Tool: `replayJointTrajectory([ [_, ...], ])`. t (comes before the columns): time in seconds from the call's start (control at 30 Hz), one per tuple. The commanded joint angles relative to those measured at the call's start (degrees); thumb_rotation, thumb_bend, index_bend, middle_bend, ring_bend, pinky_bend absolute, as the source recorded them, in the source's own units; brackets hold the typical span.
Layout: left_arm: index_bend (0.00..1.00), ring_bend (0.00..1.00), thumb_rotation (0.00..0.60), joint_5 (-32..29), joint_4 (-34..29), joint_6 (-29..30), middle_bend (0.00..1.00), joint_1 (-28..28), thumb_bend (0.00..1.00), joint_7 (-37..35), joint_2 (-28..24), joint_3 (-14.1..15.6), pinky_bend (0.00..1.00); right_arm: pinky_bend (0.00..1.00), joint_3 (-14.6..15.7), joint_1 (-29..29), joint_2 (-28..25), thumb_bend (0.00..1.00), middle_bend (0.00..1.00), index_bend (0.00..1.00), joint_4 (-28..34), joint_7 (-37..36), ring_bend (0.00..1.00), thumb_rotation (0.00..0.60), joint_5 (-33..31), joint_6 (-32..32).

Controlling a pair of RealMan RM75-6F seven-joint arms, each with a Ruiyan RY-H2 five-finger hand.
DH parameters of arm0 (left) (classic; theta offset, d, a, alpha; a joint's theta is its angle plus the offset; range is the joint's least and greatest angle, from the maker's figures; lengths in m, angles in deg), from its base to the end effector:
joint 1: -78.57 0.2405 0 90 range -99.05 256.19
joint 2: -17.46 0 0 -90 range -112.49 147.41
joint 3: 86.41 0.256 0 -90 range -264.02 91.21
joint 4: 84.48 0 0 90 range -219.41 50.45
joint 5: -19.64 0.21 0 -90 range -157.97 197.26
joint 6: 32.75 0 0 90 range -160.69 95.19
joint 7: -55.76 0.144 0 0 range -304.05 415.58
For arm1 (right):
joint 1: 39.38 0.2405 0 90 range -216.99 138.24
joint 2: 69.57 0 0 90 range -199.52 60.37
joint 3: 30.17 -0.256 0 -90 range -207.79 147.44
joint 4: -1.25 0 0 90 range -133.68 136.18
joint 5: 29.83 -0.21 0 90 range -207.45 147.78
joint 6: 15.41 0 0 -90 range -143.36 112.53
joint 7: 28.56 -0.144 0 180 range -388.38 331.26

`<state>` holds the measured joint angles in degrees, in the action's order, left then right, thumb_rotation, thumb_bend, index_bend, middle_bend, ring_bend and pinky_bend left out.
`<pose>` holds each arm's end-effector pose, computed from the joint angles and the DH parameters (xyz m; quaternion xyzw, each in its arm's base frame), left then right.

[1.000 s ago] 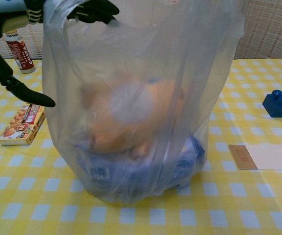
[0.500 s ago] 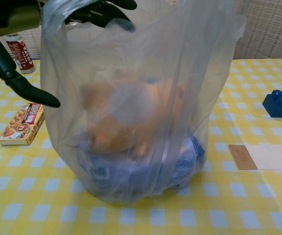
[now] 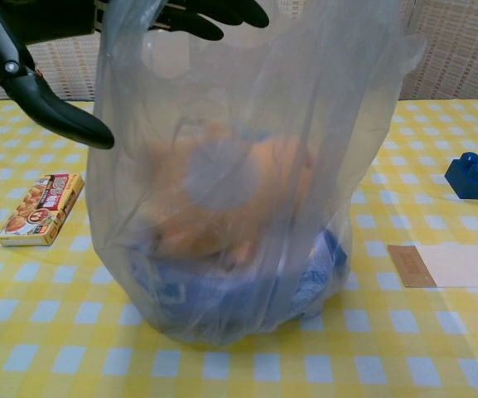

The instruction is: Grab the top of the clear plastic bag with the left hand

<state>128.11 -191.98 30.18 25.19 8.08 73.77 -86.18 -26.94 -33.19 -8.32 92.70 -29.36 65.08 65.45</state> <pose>-0.0530 0.2735 0.1062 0.7665 0.4144 0.4905 0.0115 -0.3084 -0.1625 0.1444 0.6843 -0.3819 0.3467 0.5154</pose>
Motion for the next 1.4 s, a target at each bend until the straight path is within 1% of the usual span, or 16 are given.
replayJointTrajectory([
  [0.03,0.02,0.05,0.600,0.0,-0.2,-0.9,0.16,-1.9,0.02,-5.5,-0.7,0.4,0.00,0.00,0.0,0.0,0.1,0.36,0.00,0.00,-0.1,0.1,0.00,0.600,0.0,-0.1],
  [0.17,0.02,0.05,0.600,-0.3,0.7,-2.0,0.16,-3.4,0.02,-9.1,-0.9,0.5,0.00,0.00,-0.1,0.1,0.2,0.36,0.00,0.00,-0.2,0.2,0.00,0.600,0.0,0.0],
  [0.4,0.02,0.05,0.600,-1.2,0.6,-3.6,0.16,-5.0,0.02,-9.8,-0.7,0.2,0.00,0.00,-0.2,0.1,0.2,0.36,0.00,0.00,-0.5,-0.1,0.00,0.600,-0.2,-0.1],
  [0.53,0.03,0.02,0.600,-2.0,0.7,-4.5,0.14,-6.1,0.02,-13.6,-0.3,0.4,0.00,0.00,0.2,0.3,-0.1,0.36,0.00,0.00,-0.3,-0.9,0.00,0.600,-0.1,-0.6],
  [0.67,0.03,0.00,0.600,-2.0,2.5,-4.3,0.12,-7.0,0.02,-17.9,0.4,0.8,0.04,0.00,0.3,0.3,-0.4,0.36,0.00,0.00,-0.3,-1.6,0.00,0.600,0.3,-0.4],
  [0.87,0.04,0.00,0.600,-1.5,5.0,-2.3,0.11,-8.7,0.02,-26.7,1.6,0.6,0.05,0.00,0.2,0.7,-0.5,0.36,0.00,0.00,-0.4,-2.2,0.00,0.600,-0.4,-1.2],
  [1.17,0.05,0.00,0.600,-0.5,6.9,1.1,0.11,-9.2,0.02,-30.4,2.1,0.7,0.06,0.00,0.0,1.0,-0.6,0.36,0.00,0.00,-0.4,-2.3,0.00,0.600,-1.1,-2.1],
  [1.33,0.04,0.00,0.600,0.3,7.5,0.9,0.11,-10.2,0.02,-32.6,2.4,1.4,0.06,0.00,-0.1,0.9,-0.7,0.36,0.00,0.00,-0.3,-2.3,0.00,0.600,-1.2,-1.8],
  [1.4,0.03,0.00,0.600,0.6,7.6,0.4,0.11,-10.9,0.02,-33.7,2.5,1.7,0.07,0.00,0.0,0.9,-0.7,0.36,0.00,0.00,-0.3,-2.4,0.00,0.600,-1.2,-1.8],
])
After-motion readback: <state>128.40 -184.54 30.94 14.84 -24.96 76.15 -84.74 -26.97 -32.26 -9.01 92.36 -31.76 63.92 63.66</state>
